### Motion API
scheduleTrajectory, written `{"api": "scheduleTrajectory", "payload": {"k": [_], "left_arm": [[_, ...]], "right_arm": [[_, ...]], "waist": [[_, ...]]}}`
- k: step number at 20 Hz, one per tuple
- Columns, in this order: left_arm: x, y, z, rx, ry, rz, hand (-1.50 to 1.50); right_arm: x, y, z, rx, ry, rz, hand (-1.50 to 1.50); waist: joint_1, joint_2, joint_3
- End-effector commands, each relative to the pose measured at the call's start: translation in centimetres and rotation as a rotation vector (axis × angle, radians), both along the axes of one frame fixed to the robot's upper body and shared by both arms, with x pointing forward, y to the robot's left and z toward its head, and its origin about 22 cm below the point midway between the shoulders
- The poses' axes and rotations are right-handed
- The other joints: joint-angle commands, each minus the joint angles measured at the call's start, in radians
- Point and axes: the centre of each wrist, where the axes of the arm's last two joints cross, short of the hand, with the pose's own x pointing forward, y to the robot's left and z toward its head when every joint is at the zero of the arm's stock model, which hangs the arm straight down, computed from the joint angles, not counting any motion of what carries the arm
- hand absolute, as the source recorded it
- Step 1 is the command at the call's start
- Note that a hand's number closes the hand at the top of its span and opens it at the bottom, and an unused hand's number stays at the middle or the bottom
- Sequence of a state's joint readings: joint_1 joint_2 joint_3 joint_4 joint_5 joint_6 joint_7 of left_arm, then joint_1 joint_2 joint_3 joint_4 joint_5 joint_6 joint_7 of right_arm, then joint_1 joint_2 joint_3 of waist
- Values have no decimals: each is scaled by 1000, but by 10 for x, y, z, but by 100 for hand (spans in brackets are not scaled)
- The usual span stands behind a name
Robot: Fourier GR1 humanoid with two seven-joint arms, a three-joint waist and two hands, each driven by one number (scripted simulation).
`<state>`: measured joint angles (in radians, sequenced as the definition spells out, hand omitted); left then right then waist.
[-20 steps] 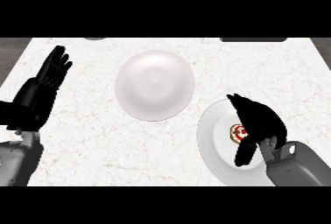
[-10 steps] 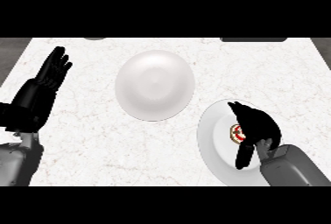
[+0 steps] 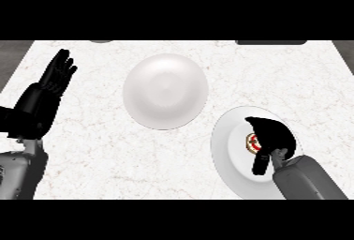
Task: Pick the cupcake from the plate and place it in the plate
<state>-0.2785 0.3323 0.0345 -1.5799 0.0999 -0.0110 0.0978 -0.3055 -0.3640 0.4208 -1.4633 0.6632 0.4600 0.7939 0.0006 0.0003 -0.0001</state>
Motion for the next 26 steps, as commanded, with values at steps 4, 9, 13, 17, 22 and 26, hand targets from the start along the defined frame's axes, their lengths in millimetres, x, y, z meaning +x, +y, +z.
{"api": "scheduleTrajectory", "payload": {"k": [4, 9, 13, 17, 22, 26], "left_arm": [[4, 17, 9, 1, -10, -2, 0], [-7, 21, 7, 19, 0, 3, 0], [-13, 18, -6, 4, 21, 56, 0], [-17, 25, -10, 8, 3, 31, 0], [-3, -5, 6, -1, -2, 22, 0], [-9, 10, 1, 0, -2, 9, 0]], "right_arm": [[2, 0, -12, -17, -263, 66, 150], [-18, -30, -26, -90, -350, -81, 150], [-53, -78, -34, -170, -333, -418, 150], [-95, -63, 0, -184, -487, -421, 150], [-107, -25, 49, -17, -615, -370, 150], [-119, 3, 81, 103, -771, -265, 150]], "waist": [[1, 1, 0], [-7, -4, 0], [-64, -17, 0], [-41, -11, -2], [-15, -4, 0], [-4, -4, -1]]}}
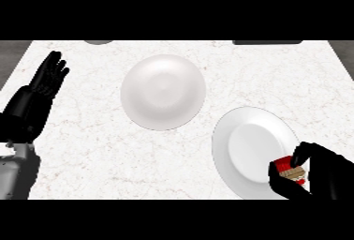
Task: Pick the cupcake from the plate and place it in the plate
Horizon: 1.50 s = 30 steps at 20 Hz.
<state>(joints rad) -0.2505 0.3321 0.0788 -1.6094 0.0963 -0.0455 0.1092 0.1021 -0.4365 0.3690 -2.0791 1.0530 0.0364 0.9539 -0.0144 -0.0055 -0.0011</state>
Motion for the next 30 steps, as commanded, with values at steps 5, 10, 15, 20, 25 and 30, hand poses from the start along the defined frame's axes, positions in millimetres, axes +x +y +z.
{"api": "scheduleTrajectory", "payload": {"k": [5, 10, 15, 20, 25, 30], "left_arm": [[6, -13, 4, 4, -29, -32, 0], [3, -13, 9, 6, 3, -25, 0], [3, -18, -1, -19, 6, -32, 0], [11, -11, 6, 5, 3, -45, 0], [10, -25, 7, -3, -13, -49, 0], [3, -23, 8, 9, -27, -66, 0]], "right_arm": [[-8, 47, 61, 214, -293, 217, 150], [17, 92, 85, 246, -307, 295, 150], [62, 136, 90, 252, -280, 319, 150], [120, 148, 73, 329, -274, 312, 150], [157, 176, 72, 392, -246, 302, 150], [192, 196, 56, 346, -237, 266, 150]], "waist": [[15, 5, 1], [23, 5, 0], [23, 6, 1], [31, 10, 1], [45, 13, 1], [63, 15, 1]]}}
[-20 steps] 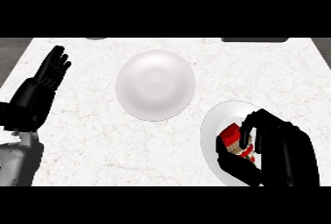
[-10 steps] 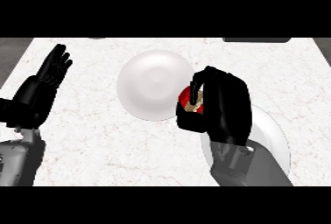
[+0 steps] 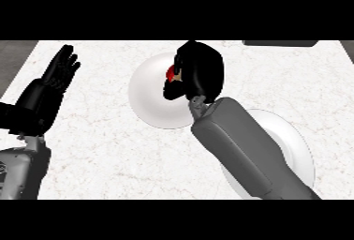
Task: Pick the cupcake from the plate and place it in the plate
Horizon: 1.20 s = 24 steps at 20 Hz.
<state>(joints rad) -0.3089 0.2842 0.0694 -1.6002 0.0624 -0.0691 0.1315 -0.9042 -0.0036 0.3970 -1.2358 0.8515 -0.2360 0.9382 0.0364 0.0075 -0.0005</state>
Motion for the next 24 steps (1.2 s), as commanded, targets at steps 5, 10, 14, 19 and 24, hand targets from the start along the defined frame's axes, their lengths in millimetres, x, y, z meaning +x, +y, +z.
{"api": "scheduleTrajectory", "payload": {"k": [5, 10, 14, 19, 24], "left_arm": [[3, -6, -6, -1, -3, -15, 0], [21, -10, 9, 6, -18, -46, 0], [20, -28, 5, 4, -35, -60, 0], [18, -23, 16, -5, -33, -88, 0], [11, -27, 3, 10, -33, -80, 0]], "right_arm": [[52, 10, -33, -66, 61, -59, 150], [65, 0, -54, -5, 102, -111, 150], [68, -11, -73, 84, 123, -144, -150], [72, -10, -63, 221, 104, -87, -150], [75, -9, -55, 333, -98, -127, -150]], "waist": [[14, 6, 0], [48, 21, 0], [64, 25, 1], [83, 27, 2], [82, 25, 1]]}}
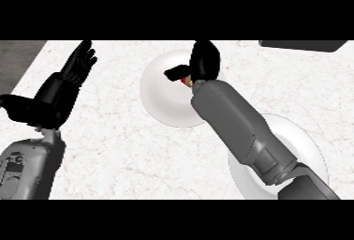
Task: Pick the cupcake from the plate and place it in the plate
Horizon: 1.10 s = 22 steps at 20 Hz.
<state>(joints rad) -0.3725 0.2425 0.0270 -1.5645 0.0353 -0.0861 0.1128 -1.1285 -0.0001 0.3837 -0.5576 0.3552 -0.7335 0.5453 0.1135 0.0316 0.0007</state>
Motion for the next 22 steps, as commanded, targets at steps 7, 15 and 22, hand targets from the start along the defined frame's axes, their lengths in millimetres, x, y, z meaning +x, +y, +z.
{"api": "scheduleTrajectory", "payload": {"k": [7, 15, 22], "left_arm": [[-1, 22, -18, 2, 15, 56, 0], [-11, 36, -7, -1, 24, 112, 0], [-26, 49, -9, -1, 33, 127, 0]], "right_arm": [[0, -3, 11, 278, -193, -52, -150], [-8, -52, -20, 397, -248, -83, -150], [-43, -120, -42, 367, -250, -34, -150]], "waist": [[-47, -14, 0], [-106, -29, 0], [-123, -36, -1]]}}
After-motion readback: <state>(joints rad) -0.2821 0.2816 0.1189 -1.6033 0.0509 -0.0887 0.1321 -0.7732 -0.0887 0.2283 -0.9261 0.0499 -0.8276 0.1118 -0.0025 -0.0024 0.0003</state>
